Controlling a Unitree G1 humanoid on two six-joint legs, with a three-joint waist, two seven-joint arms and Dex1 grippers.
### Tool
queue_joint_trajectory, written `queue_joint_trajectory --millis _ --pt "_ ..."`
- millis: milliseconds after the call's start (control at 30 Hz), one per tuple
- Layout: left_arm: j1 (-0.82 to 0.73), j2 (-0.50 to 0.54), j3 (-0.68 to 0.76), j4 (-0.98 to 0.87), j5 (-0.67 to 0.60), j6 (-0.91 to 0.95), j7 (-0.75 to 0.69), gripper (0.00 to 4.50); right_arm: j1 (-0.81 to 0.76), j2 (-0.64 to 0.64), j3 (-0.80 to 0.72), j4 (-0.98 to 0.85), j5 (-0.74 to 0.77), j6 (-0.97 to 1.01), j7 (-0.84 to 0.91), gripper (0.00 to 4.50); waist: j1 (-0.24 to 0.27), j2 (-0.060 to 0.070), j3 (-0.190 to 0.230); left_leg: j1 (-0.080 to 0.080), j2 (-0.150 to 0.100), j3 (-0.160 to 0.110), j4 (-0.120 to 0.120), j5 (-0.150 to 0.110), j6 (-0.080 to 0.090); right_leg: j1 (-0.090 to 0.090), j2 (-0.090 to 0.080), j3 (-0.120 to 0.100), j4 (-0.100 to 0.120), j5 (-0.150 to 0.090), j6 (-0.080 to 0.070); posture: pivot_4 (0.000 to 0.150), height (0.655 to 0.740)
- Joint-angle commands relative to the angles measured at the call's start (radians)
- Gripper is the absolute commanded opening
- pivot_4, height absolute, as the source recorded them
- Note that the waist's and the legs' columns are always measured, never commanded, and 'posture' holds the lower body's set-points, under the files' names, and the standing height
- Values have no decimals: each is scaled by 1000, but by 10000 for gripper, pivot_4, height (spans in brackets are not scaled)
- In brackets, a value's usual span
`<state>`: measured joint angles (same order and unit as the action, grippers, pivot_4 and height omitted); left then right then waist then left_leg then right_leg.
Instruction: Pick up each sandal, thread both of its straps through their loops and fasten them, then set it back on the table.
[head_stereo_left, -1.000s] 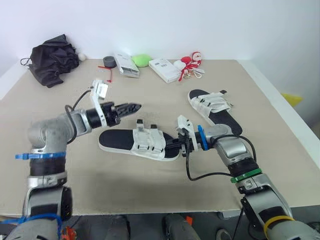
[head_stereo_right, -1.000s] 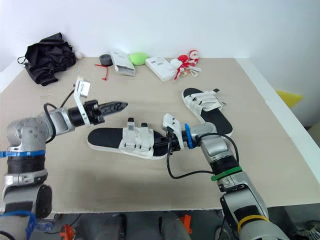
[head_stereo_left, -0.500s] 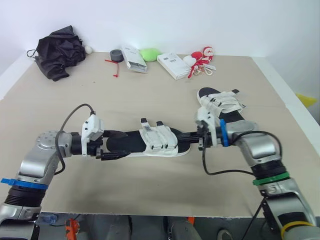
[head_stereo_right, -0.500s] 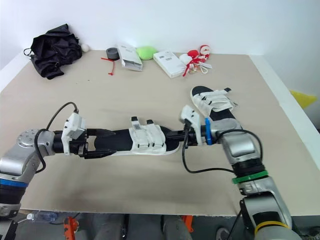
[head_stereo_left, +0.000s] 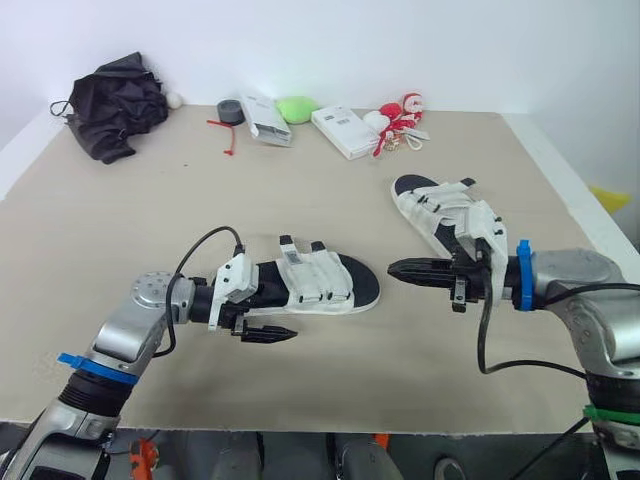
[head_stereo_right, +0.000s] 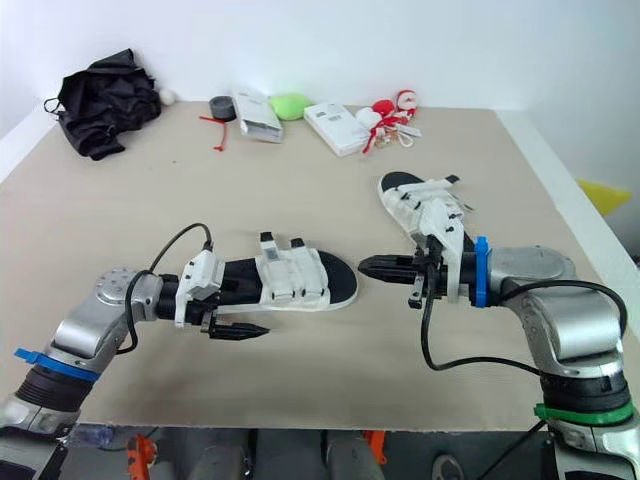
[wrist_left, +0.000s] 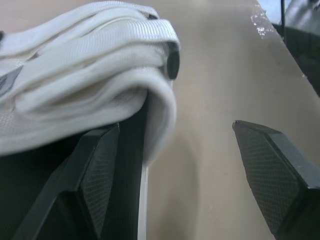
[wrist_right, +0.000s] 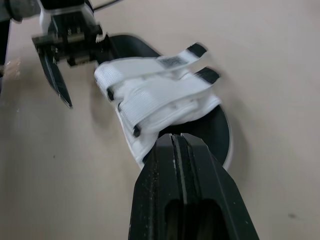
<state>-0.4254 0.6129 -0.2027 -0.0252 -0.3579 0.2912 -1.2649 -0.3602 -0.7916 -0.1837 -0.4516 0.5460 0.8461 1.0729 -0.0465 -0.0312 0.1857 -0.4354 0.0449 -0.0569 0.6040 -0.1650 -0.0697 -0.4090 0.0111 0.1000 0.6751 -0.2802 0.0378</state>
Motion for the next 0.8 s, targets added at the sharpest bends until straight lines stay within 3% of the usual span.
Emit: queue_joint_trajectory --millis 33,333,433,467,533,567,600,700,800 --pt "-24 -11 -10 42 30 -30 4 37439 33 -10 -100 -139 93 60 -76 0 0 0 0 0 0 0 0 0 0 0 0 0 1 0 0 1500 7380" --pt "-116 -181 -13 149 64 -9 141 37439 183 29 -118 -273 186 50 -204 0 5 0 0 0 -1 0 7 1 2 3 0 1 2 3 2 1500 7380" --pt "-110 -199 -5 143 58 14 155 30415 192 31 -98 -260 184 35 -224 0 3 0 0 -1 -1 -1 11 1 2 4 0 1 3 4 3 1500 7380" --pt "-105 -199 -5 139 60 16 157 25019 193 32 -93 -256 186 31 -230 0 3 0 0 -1 -1 0 12 1 2 4 0 1 4 4 4 1500 7380" --pt "-97 -198 4 135 53 34 166 19231 191 33 -78 -242 182 19 -235 0 2 0 0 -1 -1 -1 12 1 2 4 0 1 4 4 3 1500 7380" --pt "-94 -196 12 134 46 49 172 18316 188 32 -68 -231 176 11 -236 0 2 0 0 -1 -1 -1 13 1 2 4 0 1 5 4 3 1500 7380" --pt "-94 -194 19 134 42 57 177 11922 184 29 -60 -221 172 5 -237 0 1 0 0 -1 -1 -1 13 2 2 4 1 1 5 4 3 1500 7380" --pt "-95 -191 38 143 40 78 209 1417 175 23 -46 -203 171 -11 -238 0 -1 0 0 0 -1 -1 13 2 2 4 1 1 5 5 3 1500 7380" --pt "-106 -206 73 158 44 111 290 275 166 18 -31 -188 168 -25 -234 0 -1 0 0 0 0 -1 13 2 3 4 1 1 6 5 3 1500 7380"
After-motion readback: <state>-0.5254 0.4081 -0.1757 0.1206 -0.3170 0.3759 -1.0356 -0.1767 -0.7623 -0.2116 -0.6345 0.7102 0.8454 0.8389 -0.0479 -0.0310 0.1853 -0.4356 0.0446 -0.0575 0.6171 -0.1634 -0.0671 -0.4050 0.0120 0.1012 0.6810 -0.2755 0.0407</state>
